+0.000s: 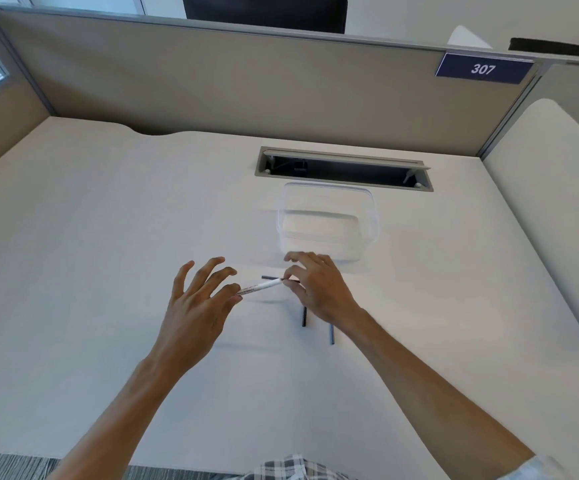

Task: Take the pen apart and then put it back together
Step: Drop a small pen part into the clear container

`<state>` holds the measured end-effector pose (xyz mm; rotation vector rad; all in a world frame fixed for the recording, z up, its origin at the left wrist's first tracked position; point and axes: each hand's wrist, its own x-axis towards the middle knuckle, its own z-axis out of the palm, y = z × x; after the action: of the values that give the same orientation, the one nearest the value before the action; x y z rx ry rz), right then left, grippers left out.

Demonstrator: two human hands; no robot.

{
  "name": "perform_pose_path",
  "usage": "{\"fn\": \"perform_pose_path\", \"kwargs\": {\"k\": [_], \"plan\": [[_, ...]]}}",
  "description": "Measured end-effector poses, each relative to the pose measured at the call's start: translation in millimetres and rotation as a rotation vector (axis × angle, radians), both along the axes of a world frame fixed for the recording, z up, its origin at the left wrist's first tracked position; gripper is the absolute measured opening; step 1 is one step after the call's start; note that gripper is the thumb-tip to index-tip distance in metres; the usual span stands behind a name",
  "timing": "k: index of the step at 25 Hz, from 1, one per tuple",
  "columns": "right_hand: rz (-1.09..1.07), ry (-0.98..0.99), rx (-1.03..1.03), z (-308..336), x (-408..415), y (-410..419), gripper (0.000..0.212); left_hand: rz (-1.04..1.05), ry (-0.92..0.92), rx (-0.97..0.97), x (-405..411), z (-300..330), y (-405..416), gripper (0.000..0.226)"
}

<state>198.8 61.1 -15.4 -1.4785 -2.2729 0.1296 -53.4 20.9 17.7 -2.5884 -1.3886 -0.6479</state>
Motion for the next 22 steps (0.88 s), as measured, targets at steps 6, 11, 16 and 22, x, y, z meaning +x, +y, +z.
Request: {"fn": "perform_pose_path", "kwargs": {"k": [6,11,16,22], "plan": [[-0.129,0.011,0.123,51.0,32.4,42.2,0.007,-0.008,0.009,0.019,3.6,3.0,3.0,0.028],[-0.227,-0.043,0.013,73.0,52.5,79.6,0.01,-0.018,0.016,0.016,7.6,3.6,5.9,0.027],[-0.237,-0.03,-0.031,79.0,55.9,91.5,0.012,-0.019,0.016,0.005,9.7,2.7,6.1,0.027],[-0.26,0.109,0.042,77.3,57.2,74.4,0.011,-0.025,0.023,-0.011,10.4,0.0,3.3,0.028]]}}
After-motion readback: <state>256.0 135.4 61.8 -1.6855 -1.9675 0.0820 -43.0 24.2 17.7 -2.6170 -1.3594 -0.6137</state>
